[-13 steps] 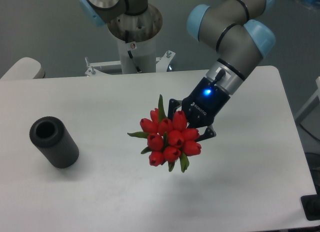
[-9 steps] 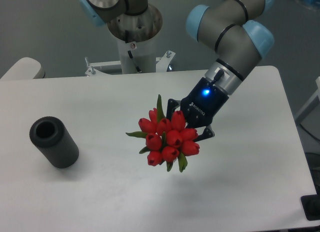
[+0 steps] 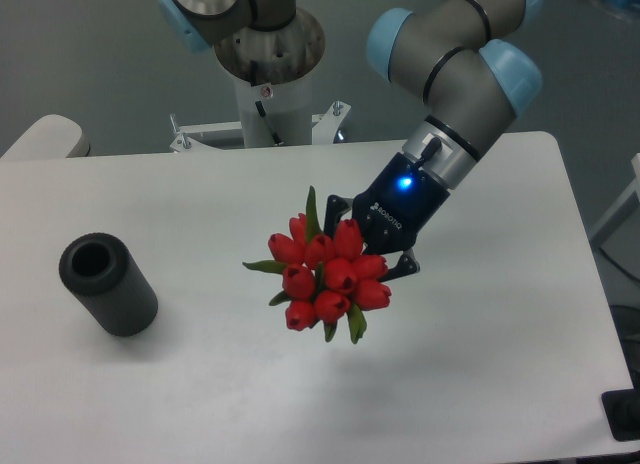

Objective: Insert the flowers into the vase
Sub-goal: 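Carry the red tulip bunch with the gripper toward the black vase, then lower the tulip stems into the black vase opening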

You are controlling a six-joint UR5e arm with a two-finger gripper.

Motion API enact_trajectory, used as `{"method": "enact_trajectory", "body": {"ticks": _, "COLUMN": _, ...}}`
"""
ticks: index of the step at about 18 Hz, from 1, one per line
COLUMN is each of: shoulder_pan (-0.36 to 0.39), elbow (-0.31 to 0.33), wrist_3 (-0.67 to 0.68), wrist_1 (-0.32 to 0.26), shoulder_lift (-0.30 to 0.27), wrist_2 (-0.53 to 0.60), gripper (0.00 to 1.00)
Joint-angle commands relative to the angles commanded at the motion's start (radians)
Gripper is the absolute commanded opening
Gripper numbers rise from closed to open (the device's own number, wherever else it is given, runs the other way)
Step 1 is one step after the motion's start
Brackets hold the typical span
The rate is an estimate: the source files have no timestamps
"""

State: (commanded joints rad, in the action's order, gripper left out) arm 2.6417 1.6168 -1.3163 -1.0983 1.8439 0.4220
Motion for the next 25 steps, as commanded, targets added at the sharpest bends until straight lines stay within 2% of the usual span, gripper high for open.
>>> {"method": "enact_trajectory", "body": {"ticks": 3, "shoulder_pan": -0.037, "elbow": 0.011, "wrist_3": 0.04, "wrist_1": 0.047, "shoulder_lift": 0.0, "wrist_2": -0.003, "gripper": 0.12}}
{"method": "enact_trajectory", "body": {"ticks": 7, "shoulder_pan": -0.06, "elbow": 0.09, "wrist_3": 0.138, "wrist_1": 0.167, "shoulder_lift": -0.026, "wrist_2": -0.005, "gripper": 0.12}}
{"method": "enact_trajectory", "body": {"ticks": 9, "shoulder_pan": -0.066, "elbow": 0.126, "wrist_3": 0.143, "wrist_1": 0.198, "shoulder_lift": -0.041, "wrist_2": -0.005, "gripper": 0.12}}
{"method": "enact_trajectory", "body": {"ticks": 13, "shoulder_pan": -0.104, "elbow": 0.137, "wrist_3": 0.173, "wrist_1": 0.201, "shoulder_lift": -0.077, "wrist_2": -0.08, "gripper": 0.12}}
{"method": "enact_trajectory", "body": {"ticks": 16, "shoulder_pan": -0.135, "elbow": 0.138, "wrist_3": 0.196, "wrist_1": 0.201, "shoulder_lift": -0.107, "wrist_2": -0.092, "gripper": 0.12}}
{"method": "enact_trajectory", "body": {"ticks": 20, "shoulder_pan": -0.154, "elbow": 0.147, "wrist_3": 0.21, "wrist_1": 0.201, "shoulder_lift": -0.152, "wrist_2": -0.101, "gripper": 0.12}}
{"method": "enact_trajectory", "body": {"ticks": 25, "shoulder_pan": -0.17, "elbow": 0.161, "wrist_3": 0.21, "wrist_1": 0.201, "shoulder_lift": -0.204, "wrist_2": -0.192, "gripper": 0.12}}
